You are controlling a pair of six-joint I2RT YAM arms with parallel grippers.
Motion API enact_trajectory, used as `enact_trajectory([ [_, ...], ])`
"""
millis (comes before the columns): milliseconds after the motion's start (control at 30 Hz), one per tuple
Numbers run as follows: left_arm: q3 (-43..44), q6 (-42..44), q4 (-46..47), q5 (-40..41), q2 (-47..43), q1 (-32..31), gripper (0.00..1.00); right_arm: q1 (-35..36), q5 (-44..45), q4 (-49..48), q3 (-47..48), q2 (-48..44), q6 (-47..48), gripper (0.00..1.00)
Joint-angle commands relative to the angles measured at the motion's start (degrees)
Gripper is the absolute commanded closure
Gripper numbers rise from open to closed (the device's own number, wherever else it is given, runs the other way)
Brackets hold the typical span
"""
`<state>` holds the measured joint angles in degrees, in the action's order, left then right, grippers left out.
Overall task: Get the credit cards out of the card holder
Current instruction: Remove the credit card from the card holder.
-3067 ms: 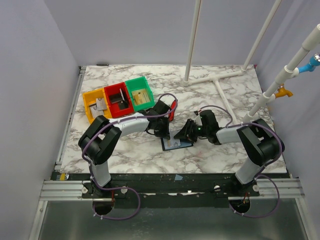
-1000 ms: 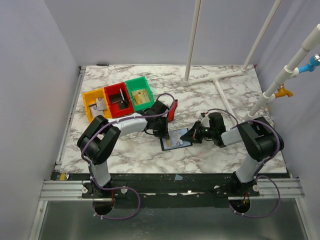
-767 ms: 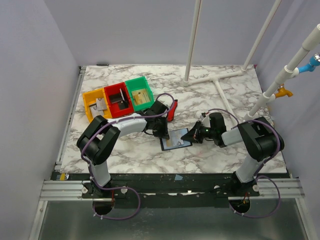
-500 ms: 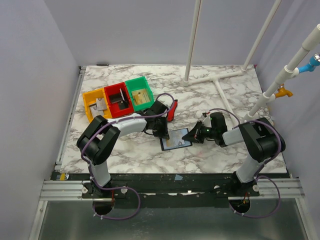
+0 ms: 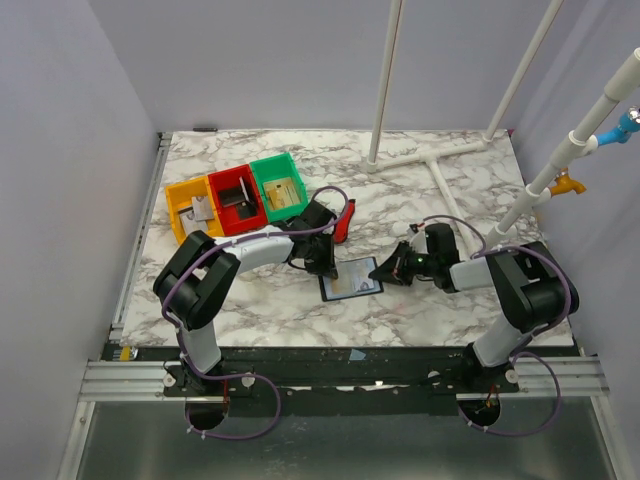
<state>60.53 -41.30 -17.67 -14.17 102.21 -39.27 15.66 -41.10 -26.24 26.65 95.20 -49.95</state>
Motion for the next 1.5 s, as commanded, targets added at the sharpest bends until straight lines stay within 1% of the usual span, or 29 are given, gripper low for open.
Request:
enact_trajectory([
  [0, 0.5, 2.0, -4.7, 1.4, -0.4, 0.5, 1.00, -1.0, 1.6, 2.9, -0.4, -1.4, 1.8, 1.00],
  [500, 2.8, 2.3, -5.8, 0.8, -0.6, 0.5, 1.00, -2.1, 0.8, 4.8, -0.3, -4.2, 2.2, 0.99],
  [700, 4.9, 2.3, -7.3, 0.0, -3.0, 0.5, 1.00, -2.2, -0.4, 4.9, 0.3, -5.4, 1.2, 0.99],
  [733, 5.3, 2.3, -7.6, -0.2, -3.5, 0.5, 0.96, -2.1, -0.7, 5.0, 0.4, -5.6, 1.0, 0.99],
  [767, 5.8, 2.3, -7.8, -0.2, -4.2, 0.6, 0.87, -2.1, -1.0, 5.0, 0.6, -5.9, 0.8, 0.99],
  [800, 6.1, 2.3, -8.0, -0.5, -4.9, 0.6, 0.75, -2.1, -1.1, 5.0, 0.8, -6.1, 0.8, 0.99],
  [833, 6.2, 2.1, -7.8, -0.9, -5.6, 0.7, 0.60, -2.1, -1.3, 5.0, 0.9, -6.4, 0.6, 0.99],
  [900, 6.0, 1.7, -7.2, -1.9, -7.0, 1.0, 0.39, -2.1, -1.8, 4.9, 1.3, -6.8, 0.2, 0.99],
  [967, 5.7, 1.1, -6.2, -3.3, -8.2, 1.5, 0.31, -2.2, -2.1, 4.9, 1.5, -7.2, -0.2, 0.99],
  [1000, 5.4, 0.8, -5.8, -3.9, -8.7, 1.8, 0.23, -2.1, -2.3, 4.9, 1.6, -7.4, -0.5, 0.99],
  [1033, 5.0, 0.6, -5.4, -4.6, -9.2, 2.1, 0.21, -2.1, -2.5, 4.8, 1.8, -7.6, -0.8, 0.99],
  [1467, 0.5, -4.2, 3.0, -13.9, -12.0, 4.4, 0.20, -2.1, -5.3, 4.1, 3.8, -11.3, -5.1, 0.99],
])
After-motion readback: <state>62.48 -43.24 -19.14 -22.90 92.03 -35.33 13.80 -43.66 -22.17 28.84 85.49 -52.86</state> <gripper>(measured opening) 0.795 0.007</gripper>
